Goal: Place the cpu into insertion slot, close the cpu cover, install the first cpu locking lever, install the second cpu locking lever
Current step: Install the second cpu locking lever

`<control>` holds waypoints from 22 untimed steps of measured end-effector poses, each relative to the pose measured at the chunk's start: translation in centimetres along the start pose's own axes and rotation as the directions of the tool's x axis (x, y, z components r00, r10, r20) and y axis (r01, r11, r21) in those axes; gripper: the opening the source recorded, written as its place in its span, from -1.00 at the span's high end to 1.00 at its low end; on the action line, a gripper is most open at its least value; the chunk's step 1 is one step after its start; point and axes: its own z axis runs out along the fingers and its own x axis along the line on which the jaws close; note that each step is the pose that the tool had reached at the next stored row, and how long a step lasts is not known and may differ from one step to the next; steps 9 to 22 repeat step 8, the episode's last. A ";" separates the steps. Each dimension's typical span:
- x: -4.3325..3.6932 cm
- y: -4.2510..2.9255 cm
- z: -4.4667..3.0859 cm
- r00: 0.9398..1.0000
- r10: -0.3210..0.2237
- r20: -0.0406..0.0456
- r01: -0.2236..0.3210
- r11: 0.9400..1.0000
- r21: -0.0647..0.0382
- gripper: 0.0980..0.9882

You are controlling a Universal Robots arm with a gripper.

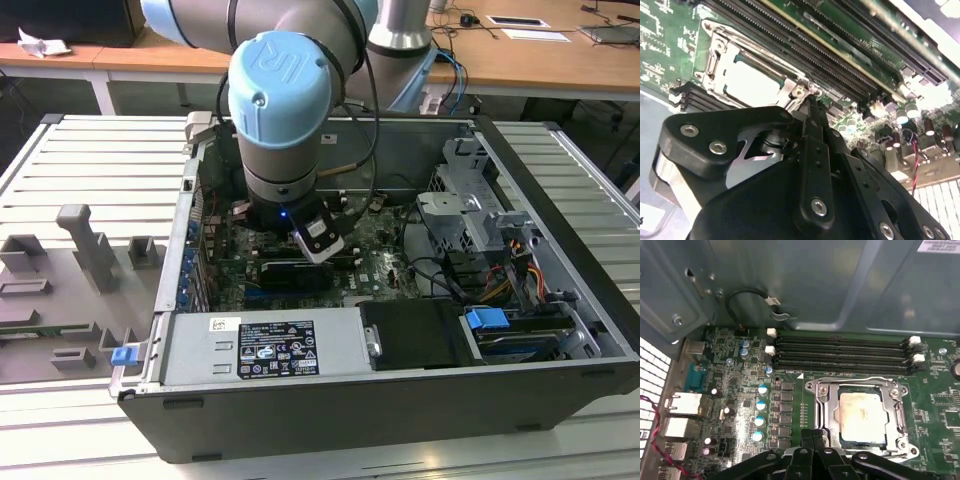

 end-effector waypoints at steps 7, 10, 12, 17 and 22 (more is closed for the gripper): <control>-0.04 0.37 -0.86 1.000 0.000 0.000 0.000 1.000 0.000 0.98; -0.04 0.37 -0.86 1.000 0.000 0.000 0.000 1.000 0.000 0.98; -0.04 0.37 -0.86 1.000 0.000 0.000 0.000 1.000 0.000 0.98; -0.04 0.37 -0.86 1.000 0.000 0.000 0.000 1.000 0.000 0.98; -0.04 0.37 -0.86 1.000 0.000 0.000 0.000 1.000 0.000 0.98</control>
